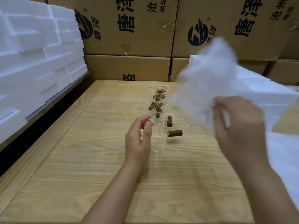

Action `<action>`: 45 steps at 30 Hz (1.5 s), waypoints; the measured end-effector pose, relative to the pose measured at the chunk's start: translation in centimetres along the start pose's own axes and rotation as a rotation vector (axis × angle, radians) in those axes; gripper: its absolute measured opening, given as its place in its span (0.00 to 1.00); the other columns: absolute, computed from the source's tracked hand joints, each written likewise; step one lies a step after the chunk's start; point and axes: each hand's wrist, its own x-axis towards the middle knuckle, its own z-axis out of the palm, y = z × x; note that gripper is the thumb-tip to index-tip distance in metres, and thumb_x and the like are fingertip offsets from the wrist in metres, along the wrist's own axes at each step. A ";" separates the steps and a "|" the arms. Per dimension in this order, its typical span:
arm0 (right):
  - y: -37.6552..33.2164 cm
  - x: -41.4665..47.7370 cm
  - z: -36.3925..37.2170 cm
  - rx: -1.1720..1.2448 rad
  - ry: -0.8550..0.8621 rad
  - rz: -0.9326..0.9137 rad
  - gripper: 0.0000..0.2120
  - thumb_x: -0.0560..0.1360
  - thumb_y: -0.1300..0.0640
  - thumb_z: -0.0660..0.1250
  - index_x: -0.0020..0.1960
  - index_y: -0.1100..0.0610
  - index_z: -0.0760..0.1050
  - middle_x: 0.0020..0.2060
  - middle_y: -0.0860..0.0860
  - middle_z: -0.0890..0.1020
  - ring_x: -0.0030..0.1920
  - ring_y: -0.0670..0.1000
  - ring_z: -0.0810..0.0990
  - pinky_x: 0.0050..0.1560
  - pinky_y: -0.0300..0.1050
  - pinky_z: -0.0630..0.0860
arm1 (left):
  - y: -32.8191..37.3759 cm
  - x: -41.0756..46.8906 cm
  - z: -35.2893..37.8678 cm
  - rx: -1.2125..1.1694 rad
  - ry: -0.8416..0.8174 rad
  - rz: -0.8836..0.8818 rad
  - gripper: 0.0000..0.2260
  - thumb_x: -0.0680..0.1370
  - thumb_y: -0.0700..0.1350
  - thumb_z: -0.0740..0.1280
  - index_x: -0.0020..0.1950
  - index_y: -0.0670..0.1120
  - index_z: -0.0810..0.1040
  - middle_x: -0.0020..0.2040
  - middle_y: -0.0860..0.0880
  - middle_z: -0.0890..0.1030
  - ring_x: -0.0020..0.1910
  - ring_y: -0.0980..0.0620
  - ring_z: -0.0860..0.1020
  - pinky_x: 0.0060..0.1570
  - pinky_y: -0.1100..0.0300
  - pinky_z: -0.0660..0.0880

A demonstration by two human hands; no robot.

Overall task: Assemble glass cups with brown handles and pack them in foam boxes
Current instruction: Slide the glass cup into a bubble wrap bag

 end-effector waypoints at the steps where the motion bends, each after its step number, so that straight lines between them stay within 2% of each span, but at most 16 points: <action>1: -0.4 0.2 1.2 0.033 -0.020 0.005 0.07 0.73 0.67 0.65 0.48 0.62 0.80 0.41 0.57 0.83 0.41 0.61 0.81 0.50 0.56 0.71 | 0.2 0.2 0.0 -0.104 0.013 -0.047 0.18 0.76 0.60 0.55 0.53 0.52 0.78 0.40 0.55 0.82 0.38 0.59 0.77 0.39 0.66 0.71; 4: -1.0 -1.6 4.1 0.077 -0.177 -0.079 0.09 0.69 0.71 0.69 0.45 0.60 0.81 0.41 0.53 0.83 0.43 0.57 0.82 0.55 0.51 0.64 | 0.2 1.0 -0.6 -0.384 0.044 -0.247 0.18 0.79 0.58 0.59 0.49 0.46 0.79 0.35 0.53 0.83 0.28 0.57 0.74 0.27 0.65 0.67; 8: -0.3 -4.0 6.0 0.099 -0.238 -0.125 0.05 0.69 0.67 0.68 0.43 0.59 0.80 0.39 0.50 0.82 0.44 0.55 0.82 0.61 0.54 0.65 | -0.1 1.6 -1.2 -0.397 -0.062 -0.265 0.03 0.73 0.37 0.70 0.46 0.42 0.78 0.28 0.54 0.80 0.23 0.58 0.71 0.23 0.67 0.65; 12: 0.4 -5.0 6.5 0.175 -0.213 -0.029 0.05 0.70 0.67 0.67 0.44 0.60 0.79 0.40 0.50 0.82 0.45 0.55 0.82 0.60 0.55 0.69 | -0.3 1.2 -0.8 -0.255 -0.100 -0.255 0.15 0.71 0.32 0.70 0.33 0.51 0.79 0.23 0.57 0.73 0.23 0.62 0.68 0.26 0.70 0.65; 15: 0.0 -5.0 6.0 0.280 -0.208 0.178 0.10 0.72 0.68 0.64 0.51 0.60 0.78 0.47 0.50 0.81 0.52 0.55 0.79 0.58 0.50 0.69 | 0.0 1.3 -0.6 -0.238 -0.005 -0.311 0.13 0.74 0.30 0.66 0.37 0.47 0.77 0.24 0.56 0.72 0.24 0.59 0.67 0.26 0.65 0.65; 19: -1.4 -4.6 4.4 0.672 -0.346 0.369 0.16 0.76 0.47 0.58 0.62 0.44 0.70 0.59 0.38 0.74 0.64 0.38 0.68 0.65 0.34 0.61 | 1.2 1.1 0.0 -0.258 0.018 -0.311 0.15 0.74 0.27 0.62 0.46 0.48 0.76 0.26 0.52 0.74 0.22 0.57 0.70 0.22 0.66 0.67; 22: -3.1 -4.9 4.4 0.637 -0.512 0.345 0.31 0.69 0.34 0.61 0.69 0.47 0.67 0.65 0.40 0.70 0.68 0.39 0.63 0.68 0.34 0.58 | 2.1 0.6 0.6 -0.254 -0.060 -0.278 0.11 0.74 0.26 0.62 0.48 0.40 0.76 0.24 0.53 0.74 0.22 0.58 0.72 0.24 0.66 0.70; 24: -3.7 -5.2 4.9 0.501 -0.502 0.281 0.31 0.71 0.42 0.67 0.70 0.54 0.68 0.65 0.45 0.71 0.67 0.44 0.66 0.69 0.41 0.61 | 2.1 0.4 0.7 -0.229 -0.056 -0.252 0.08 0.74 0.28 0.66 0.41 0.40 0.76 0.25 0.54 0.72 0.23 0.58 0.72 0.26 0.67 0.69; 26: -3.2 -5.4 5.1 0.463 -0.410 0.304 0.22 0.73 0.57 0.69 0.66 0.56 0.73 0.60 0.49 0.76 0.62 0.48 0.72 0.65 0.48 0.67 | 1.9 0.5 0.4 -0.188 -0.019 -0.233 0.11 0.74 0.33 0.70 0.36 0.44 0.74 0.28 0.50 0.72 0.29 0.53 0.73 0.29 0.59 0.70; 29: -1.6 -5.2 5.1 0.387 -0.270 0.362 0.15 0.72 0.70 0.66 0.55 0.58 0.80 0.47 0.49 0.80 0.50 0.52 0.78 0.51 0.43 0.73 | 1.6 0.8 0.1 -0.184 0.019 -0.225 0.12 0.73 0.36 0.71 0.36 0.46 0.71 0.34 0.55 0.78 0.37 0.54 0.77 0.35 0.55 0.73; 33: -0.5 -4.7 4.8 0.371 -0.126 0.421 0.14 0.72 0.71 0.65 0.53 0.58 0.81 0.41 0.47 0.78 0.37 0.44 0.74 0.41 0.32 0.69 | 1.8 0.5 -0.1 -0.073 -0.021 -0.122 0.14 0.68 0.36 0.65 0.46 0.53 0.68 0.51 0.59 0.82 0.56 0.59 0.79 0.48 0.63 0.75; 36: -0.6 -4.8 4.8 0.349 -0.091 0.285 0.13 0.72 0.70 0.62 0.51 0.61 0.81 0.42 0.52 0.78 0.40 0.48 0.75 0.43 0.39 0.71 | 1.6 0.1 -0.1 0.211 -0.156 0.160 0.33 0.65 0.30 0.62 0.64 0.59 0.67 0.61 0.57 0.77 0.62 0.62 0.73 0.61 0.68 0.66; 38: -0.9 -4.7 4.8 0.325 -0.100 0.176 0.15 0.70 0.67 0.58 0.49 0.62 0.81 0.40 0.54 0.77 0.42 0.50 0.74 0.45 0.43 0.71 | 1.4 0.0 0.1 0.382 -0.159 0.355 0.29 0.66 0.32 0.64 0.66 0.52 0.71 0.54 0.54 0.80 0.54 0.58 0.76 0.62 0.62 0.64; 40: -1.1 -4.7 4.8 0.331 -0.127 0.138 0.16 0.68 0.62 0.58 0.49 0.61 0.81 0.40 0.53 0.76 0.42 0.53 0.75 0.47 0.47 0.70 | 1.4 -0.1 0.3 0.513 -0.071 0.489 0.14 0.70 0.38 0.66 0.55 0.45 0.81 0.42 0.52 0.81 0.44 0.51 0.79 0.55 0.56 0.67; 42: -1.5 -4.9 4.8 0.324 -0.195 0.180 0.17 0.69 0.56 0.62 0.55 0.57 0.80 0.46 0.52 0.74 0.47 0.54 0.75 0.54 0.47 0.66 | 1.5 -0.1 0.4 0.534 0.040 0.475 0.08 0.72 0.42 0.65 0.46 0.43 0.83 0.37 0.50 0.79 0.38 0.50 0.78 0.47 0.56 0.70; 45: -1.8 -5.4 5.2 0.264 -0.482 0.273 0.33 0.69 0.47 0.70 0.72 0.48 0.64 0.64 0.49 0.65 0.65 0.49 0.64 0.66 0.45 0.59 | 2.2 0.0 0.2 0.384 0.167 0.321 0.10 0.72 0.44 0.63 0.45 0.39 0.80 0.36 0.51 0.77 0.35 0.58 0.72 0.36 0.65 0.70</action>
